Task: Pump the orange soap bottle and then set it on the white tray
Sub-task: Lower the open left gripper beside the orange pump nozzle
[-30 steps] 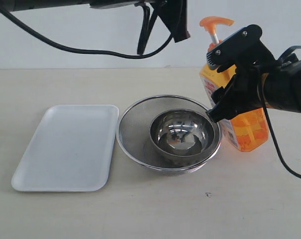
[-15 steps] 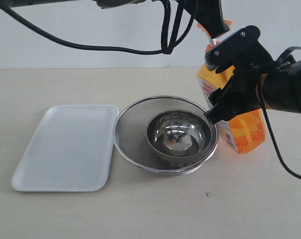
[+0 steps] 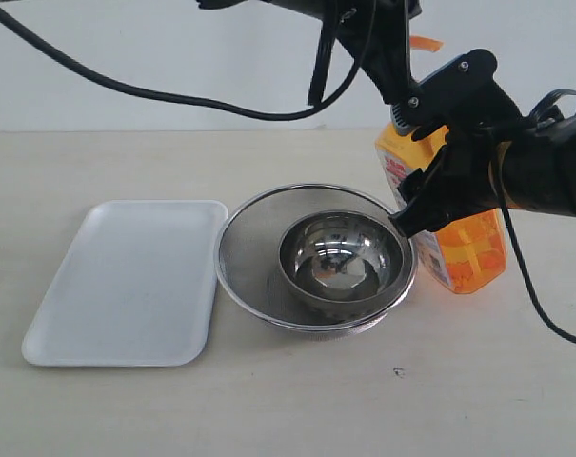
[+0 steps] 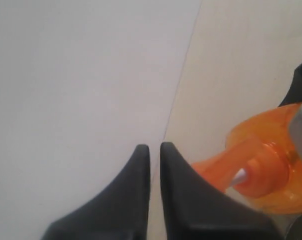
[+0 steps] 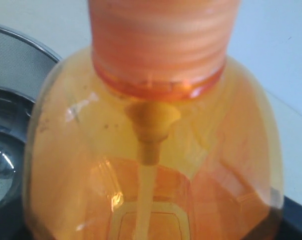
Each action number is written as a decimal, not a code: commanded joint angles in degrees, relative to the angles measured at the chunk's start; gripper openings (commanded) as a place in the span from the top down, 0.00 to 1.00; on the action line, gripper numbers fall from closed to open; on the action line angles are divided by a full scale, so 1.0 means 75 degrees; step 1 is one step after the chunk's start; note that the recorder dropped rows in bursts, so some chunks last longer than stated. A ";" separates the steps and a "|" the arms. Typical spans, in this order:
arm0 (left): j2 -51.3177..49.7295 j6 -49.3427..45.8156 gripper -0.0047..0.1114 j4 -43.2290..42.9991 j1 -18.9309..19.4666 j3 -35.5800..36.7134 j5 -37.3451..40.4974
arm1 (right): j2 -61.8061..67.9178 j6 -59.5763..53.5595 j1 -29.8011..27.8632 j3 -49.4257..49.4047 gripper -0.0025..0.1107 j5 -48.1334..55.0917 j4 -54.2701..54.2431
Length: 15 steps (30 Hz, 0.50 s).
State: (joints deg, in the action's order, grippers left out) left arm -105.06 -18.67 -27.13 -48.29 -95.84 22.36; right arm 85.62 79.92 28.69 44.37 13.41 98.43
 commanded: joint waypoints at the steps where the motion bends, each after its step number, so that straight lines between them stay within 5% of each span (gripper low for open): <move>1: 0.0348 -0.0883 0.92 0.0474 -0.0037 -0.0062 0.0198 | -0.0120 -0.0054 -0.0022 0.0130 0.98 0.0181 0.0202; 7: 0.0419 -0.2779 0.92 0.2088 -0.0037 -0.0062 0.0444 | -0.0120 -0.0054 -0.0022 0.0130 0.98 0.0181 0.0202; 15: 0.0336 -0.3660 0.92 0.2361 -0.0037 -0.0380 0.0621 | -0.0120 -0.0054 -0.0022 0.0130 0.98 0.0068 0.0202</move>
State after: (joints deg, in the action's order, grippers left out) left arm -102.56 -43.72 -10.46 -48.29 -97.03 26.68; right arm 85.62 79.92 28.69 44.37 13.18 98.43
